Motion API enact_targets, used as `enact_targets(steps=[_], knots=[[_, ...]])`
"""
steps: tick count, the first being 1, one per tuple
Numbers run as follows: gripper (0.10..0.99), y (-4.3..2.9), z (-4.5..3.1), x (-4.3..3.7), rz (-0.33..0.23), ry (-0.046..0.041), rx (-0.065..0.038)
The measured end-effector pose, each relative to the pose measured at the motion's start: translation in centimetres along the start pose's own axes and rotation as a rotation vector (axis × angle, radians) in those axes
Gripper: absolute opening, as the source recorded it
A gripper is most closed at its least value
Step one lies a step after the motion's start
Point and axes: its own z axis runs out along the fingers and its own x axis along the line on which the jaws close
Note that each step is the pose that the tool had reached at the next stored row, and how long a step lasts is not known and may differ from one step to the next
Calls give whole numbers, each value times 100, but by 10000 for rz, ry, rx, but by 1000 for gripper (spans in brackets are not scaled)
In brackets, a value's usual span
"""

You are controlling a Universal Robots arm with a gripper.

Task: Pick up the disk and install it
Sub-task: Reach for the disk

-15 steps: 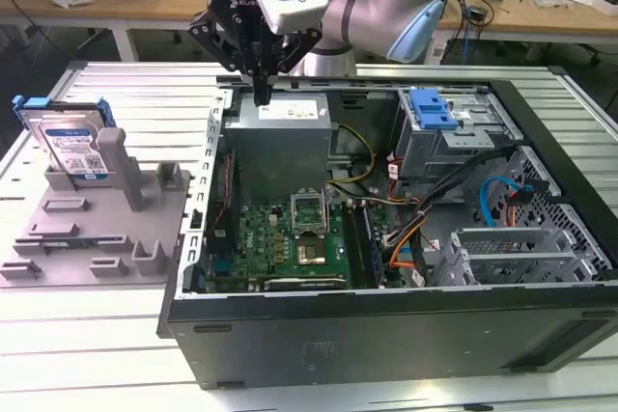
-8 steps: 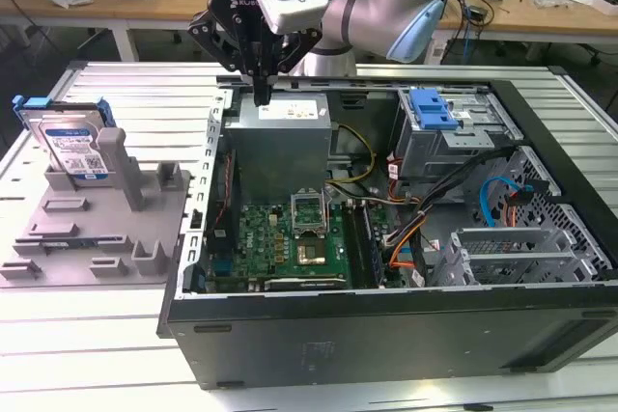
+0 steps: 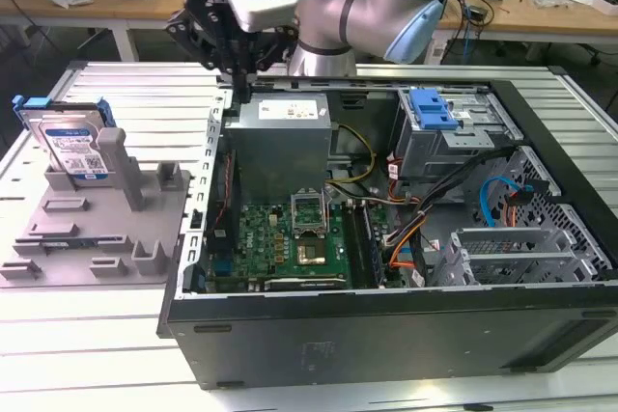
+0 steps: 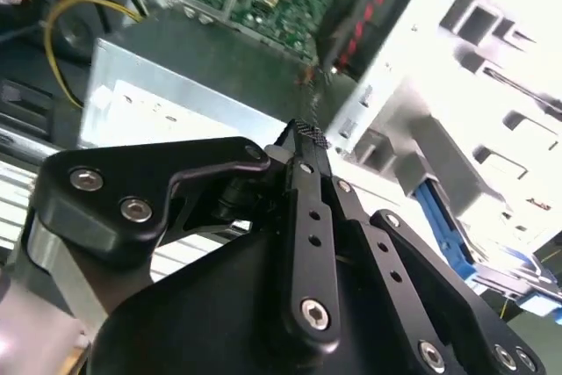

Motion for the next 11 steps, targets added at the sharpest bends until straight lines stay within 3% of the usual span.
enact_targets(steps=[1,11], knots=[[106,47,1,149,1,2,3],[106,185,29,714,2,1,1]])
